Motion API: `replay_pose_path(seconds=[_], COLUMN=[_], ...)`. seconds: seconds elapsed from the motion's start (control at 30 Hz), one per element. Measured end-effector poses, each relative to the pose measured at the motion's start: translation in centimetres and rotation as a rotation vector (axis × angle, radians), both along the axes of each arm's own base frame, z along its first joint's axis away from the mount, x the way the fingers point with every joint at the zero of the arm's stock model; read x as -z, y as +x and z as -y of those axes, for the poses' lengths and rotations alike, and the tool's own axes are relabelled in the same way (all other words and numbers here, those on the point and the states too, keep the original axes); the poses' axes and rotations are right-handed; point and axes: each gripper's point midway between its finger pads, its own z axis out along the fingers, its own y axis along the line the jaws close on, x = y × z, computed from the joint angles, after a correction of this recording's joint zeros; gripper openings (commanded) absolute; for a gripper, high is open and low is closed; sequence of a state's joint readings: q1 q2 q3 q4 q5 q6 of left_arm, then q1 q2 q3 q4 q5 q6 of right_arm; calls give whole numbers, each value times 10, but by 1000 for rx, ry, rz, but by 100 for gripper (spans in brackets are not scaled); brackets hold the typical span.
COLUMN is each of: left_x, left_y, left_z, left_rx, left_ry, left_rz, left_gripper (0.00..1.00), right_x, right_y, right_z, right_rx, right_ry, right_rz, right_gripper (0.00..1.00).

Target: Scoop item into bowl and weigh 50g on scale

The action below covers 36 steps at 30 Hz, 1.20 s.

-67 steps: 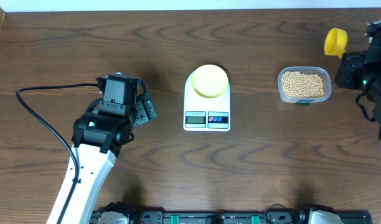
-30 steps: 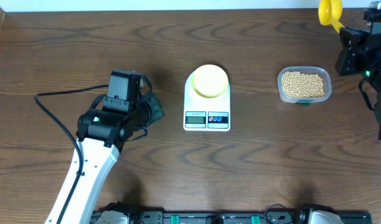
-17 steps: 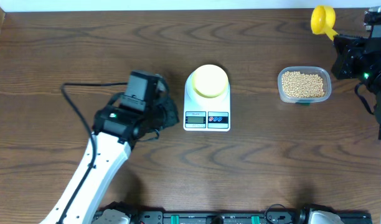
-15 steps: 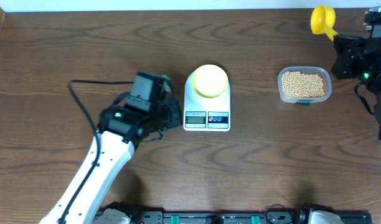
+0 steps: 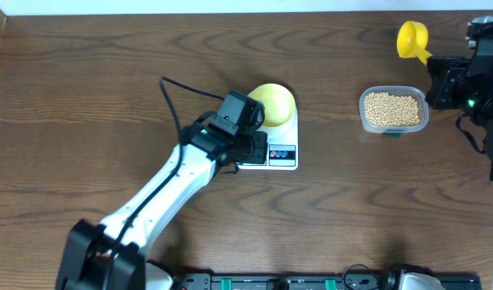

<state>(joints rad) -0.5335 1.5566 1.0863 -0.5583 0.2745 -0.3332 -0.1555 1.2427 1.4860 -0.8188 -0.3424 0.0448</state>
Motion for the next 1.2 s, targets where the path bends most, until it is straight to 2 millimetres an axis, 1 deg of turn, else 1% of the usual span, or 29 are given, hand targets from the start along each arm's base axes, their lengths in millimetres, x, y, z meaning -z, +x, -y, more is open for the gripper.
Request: replay_pose_path(seconds=[0.17, 0.23, 0.4, 0.5, 0.6, 0.67, 0.77, 0.87, 1.2], left_x=[24, 30, 40, 47, 54, 58, 62, 61, 62], left_y=[-2, -2, 5, 5, 2, 4, 10, 14, 13], left_z=[2, 3, 19, 27, 29, 29, 29, 29, 32], left_rx=[9, 13, 40, 61, 74, 74, 65, 60, 81], left_ry=[41, 49, 38, 38, 53, 70, 80, 81, 107], left_rz=[-53, -59, -31, -27, -36, -27, -7, 11, 32], left_gripper=[7, 7, 7, 7, 7, 7, 7, 7, 7], right_x=[0, 0, 0, 0, 0, 0, 0, 0, 0], right_y=[0, 0, 0, 0, 0, 0, 0, 0, 0], right_z=[0, 0, 0, 0, 0, 0, 0, 0, 0], right_rx=[0, 1, 1, 0, 0, 0, 1, 1, 0], right_ry=[0, 0, 0, 0, 0, 0, 0, -1, -1], right_rz=[0, 0, 0, 0, 0, 0, 0, 1, 1], right_gripper=[1, 1, 1, 1, 1, 1, 1, 1, 1])
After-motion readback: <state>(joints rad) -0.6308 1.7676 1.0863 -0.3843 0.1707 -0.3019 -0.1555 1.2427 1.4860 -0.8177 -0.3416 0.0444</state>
